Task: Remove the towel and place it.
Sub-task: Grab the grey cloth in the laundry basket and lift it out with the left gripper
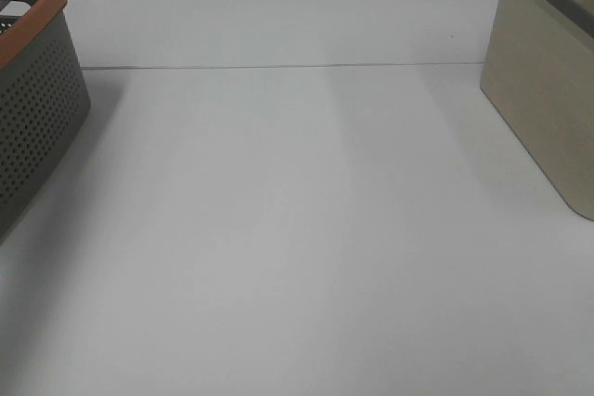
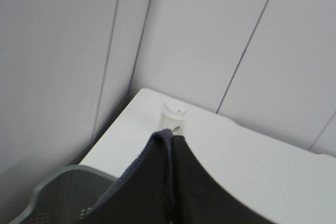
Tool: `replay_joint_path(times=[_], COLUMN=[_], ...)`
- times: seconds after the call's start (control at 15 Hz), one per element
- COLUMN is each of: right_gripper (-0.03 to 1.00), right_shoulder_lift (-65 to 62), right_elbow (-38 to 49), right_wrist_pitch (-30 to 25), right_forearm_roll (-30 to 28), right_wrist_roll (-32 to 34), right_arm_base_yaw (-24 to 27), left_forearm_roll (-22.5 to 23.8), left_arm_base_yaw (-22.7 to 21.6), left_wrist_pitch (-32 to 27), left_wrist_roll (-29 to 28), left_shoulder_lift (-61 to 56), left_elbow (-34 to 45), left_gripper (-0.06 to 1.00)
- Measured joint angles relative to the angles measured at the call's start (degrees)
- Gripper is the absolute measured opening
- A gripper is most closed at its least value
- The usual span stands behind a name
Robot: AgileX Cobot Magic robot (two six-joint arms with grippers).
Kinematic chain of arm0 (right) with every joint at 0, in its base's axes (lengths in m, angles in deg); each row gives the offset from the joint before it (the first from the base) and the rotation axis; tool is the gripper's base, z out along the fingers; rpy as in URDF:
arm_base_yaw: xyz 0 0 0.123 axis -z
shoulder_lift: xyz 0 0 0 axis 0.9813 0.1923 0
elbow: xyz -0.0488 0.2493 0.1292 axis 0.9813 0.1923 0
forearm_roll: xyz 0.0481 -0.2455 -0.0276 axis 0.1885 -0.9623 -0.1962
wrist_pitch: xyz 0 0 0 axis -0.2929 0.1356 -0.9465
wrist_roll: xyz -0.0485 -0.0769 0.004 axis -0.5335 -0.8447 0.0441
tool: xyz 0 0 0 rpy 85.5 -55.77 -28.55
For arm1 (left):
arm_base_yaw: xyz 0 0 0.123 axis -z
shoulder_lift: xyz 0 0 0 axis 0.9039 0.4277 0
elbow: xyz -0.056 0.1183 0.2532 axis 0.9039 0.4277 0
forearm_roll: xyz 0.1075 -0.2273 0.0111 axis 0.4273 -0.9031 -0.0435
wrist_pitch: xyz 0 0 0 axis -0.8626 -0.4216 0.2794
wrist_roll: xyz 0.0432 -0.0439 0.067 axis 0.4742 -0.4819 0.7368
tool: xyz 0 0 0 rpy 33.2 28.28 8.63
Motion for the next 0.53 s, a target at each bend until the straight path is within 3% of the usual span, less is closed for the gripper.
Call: replay_joint_path(times=[0.2,0.27,0.53], right_gripper=[0.76,0.76,0.76], right_shoulder_lift=[0.0,0.0,0.0], right_elbow=[0.0,0.0,0.0], right_wrist_pitch=[0.0,0.0,0.0], right_forearm_roll=[0.0,0.0,0.0], right_wrist_roll=[0.0,0.0,0.0], right_arm_base_yaw=[0.0,0.0,0.0], left_forearm_roll=[-1.83,-2.46,-4.07], left_arm_base_yaw=[0.0,0.0,0.23], left_wrist_pitch=[9.0,16.62,26.64], left_wrist_roll=[0.0,0.0,-0.97], left_shoulder_lift=[-0.11,-0.11,-0.11], left_elbow=[0.0,0.0,0.0], left_gripper=[0.0,0.0,0.0])
